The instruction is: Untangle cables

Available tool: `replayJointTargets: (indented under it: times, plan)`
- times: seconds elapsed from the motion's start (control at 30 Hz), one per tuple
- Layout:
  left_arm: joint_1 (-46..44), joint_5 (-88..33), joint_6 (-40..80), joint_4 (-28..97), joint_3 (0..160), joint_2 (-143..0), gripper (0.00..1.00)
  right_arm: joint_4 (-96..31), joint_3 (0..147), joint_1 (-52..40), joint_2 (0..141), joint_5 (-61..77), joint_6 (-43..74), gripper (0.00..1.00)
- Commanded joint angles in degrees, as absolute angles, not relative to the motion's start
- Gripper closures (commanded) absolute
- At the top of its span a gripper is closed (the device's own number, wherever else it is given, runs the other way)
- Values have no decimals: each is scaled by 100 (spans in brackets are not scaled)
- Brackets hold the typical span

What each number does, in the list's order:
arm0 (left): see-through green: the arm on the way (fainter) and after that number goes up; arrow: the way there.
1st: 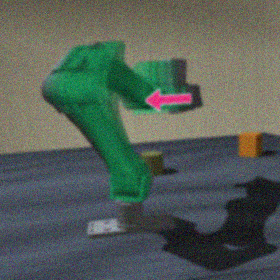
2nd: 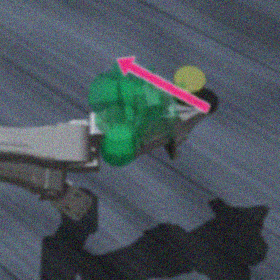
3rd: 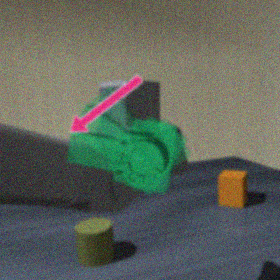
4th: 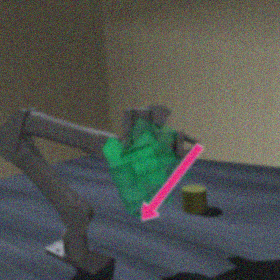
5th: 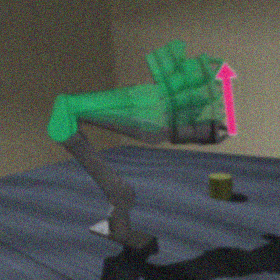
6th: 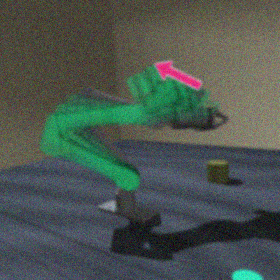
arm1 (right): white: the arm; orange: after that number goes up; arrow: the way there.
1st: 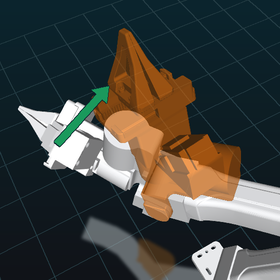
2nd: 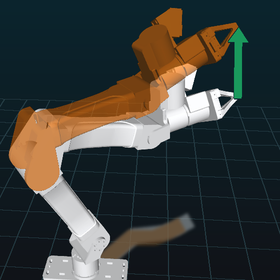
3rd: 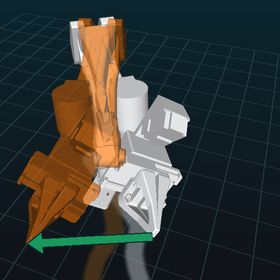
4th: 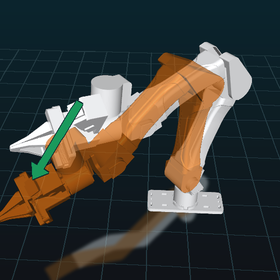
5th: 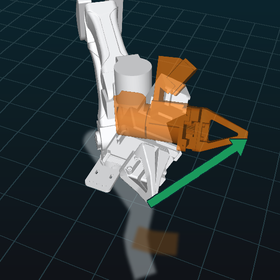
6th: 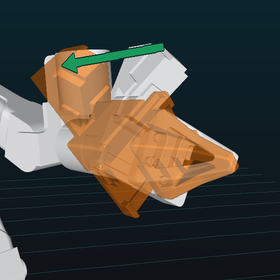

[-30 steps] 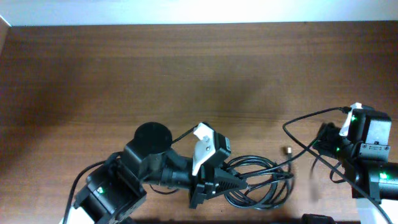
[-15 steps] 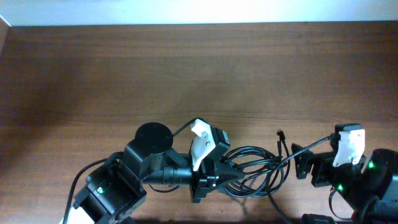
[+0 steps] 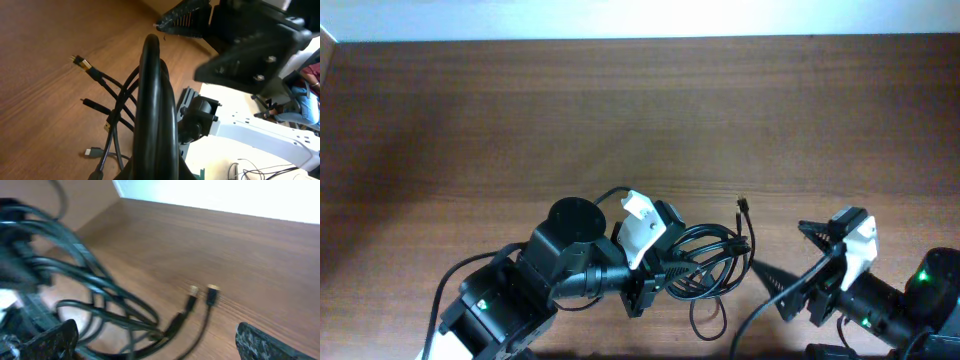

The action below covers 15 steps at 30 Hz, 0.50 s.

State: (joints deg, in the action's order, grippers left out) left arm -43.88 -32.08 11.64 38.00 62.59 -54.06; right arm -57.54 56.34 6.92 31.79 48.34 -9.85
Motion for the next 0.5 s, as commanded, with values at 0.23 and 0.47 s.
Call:
replayJointTargets:
  times: [0.23,0.47]
  plan:
    - [-4412,-4353,-106,3553,6390,-5642,100,-5763,5658,714,3157,6810,-2211,1]
    - [-4412,-5769,-1509,3081,6390,-6206,100,-5765,5658,714,3159,7026,-2226,0]
